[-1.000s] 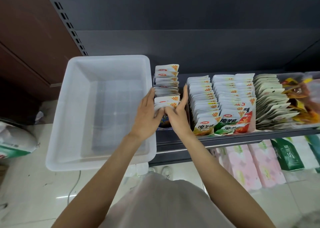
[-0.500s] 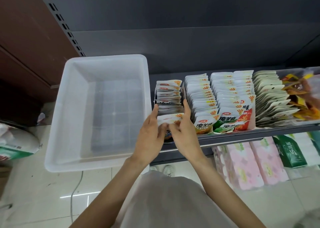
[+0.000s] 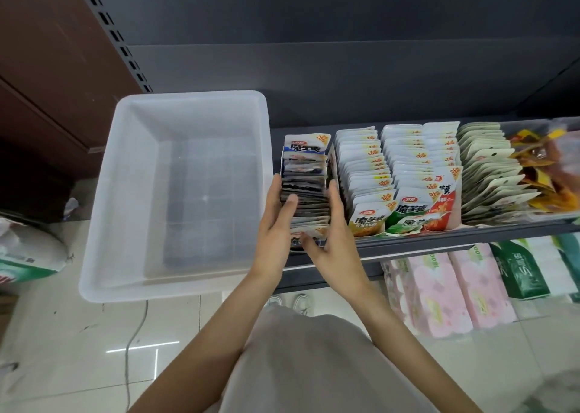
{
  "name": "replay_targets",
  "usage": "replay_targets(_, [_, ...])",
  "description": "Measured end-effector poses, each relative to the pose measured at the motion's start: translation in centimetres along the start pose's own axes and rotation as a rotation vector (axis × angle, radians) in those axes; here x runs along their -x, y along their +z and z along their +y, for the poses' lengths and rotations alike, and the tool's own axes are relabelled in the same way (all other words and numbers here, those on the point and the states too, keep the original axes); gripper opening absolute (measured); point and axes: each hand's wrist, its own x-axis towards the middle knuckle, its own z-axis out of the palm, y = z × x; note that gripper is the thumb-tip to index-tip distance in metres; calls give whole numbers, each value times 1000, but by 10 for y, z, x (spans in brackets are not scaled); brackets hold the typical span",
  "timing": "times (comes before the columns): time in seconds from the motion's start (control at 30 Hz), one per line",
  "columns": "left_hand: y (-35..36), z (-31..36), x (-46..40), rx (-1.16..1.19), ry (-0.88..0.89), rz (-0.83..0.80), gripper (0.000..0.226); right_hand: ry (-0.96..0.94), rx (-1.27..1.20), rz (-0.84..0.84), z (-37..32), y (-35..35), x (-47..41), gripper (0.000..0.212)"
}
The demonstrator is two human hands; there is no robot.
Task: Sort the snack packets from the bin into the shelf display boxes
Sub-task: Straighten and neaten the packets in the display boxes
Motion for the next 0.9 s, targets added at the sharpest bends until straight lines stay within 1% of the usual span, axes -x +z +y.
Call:
replay_targets(0.1, [6, -6, -3, -20, -3, 14, 46, 22, -143, -3, 1, 5, -1, 88])
replay_targets(0.17, [9, -7, -6, -45, -5, 15, 47, 64, -226, 26, 1, 5, -4, 85])
replay_targets(0.3, [13, 9, -17, 76, -58, 50, 47, 105, -237, 74, -10, -3, -14, 76])
replay_targets(0.37, [10, 19, -25, 122, -50, 59, 46, 83, -279, 96, -19, -9, -23, 72])
replay_targets(0.43, [9, 22, -29, 119, -27, 49, 46, 81, -329, 93, -22, -10, -28, 70])
replay_targets(0.5, [10, 18, -28, 71, -13, 31, 47, 75, -315, 74, -22, -5, -27, 68])
replay_targets(0.57, [11, 7, -24, 12, 11, 18, 48, 51, -249, 83, -17, 2, -21, 70])
replay_targets(0.63, [11, -3, -22, -47, 56, 21, 45, 26, -203, 104, -8, 6, -15, 65])
replay_targets(0.73, [10, -9, -24, -75, 65, 31, 43, 5, -158, 117, 0, 7, -13, 60])
replay_targets(0.83, [11, -7, -25, -69, 54, -5, 47, 13, -178, 130, 0, 8, -21, 57])
replay_targets(0.9, [10, -6, -29, -89, 74, -22, 49, 21, -31, 135, -4, 9, -29, 57])
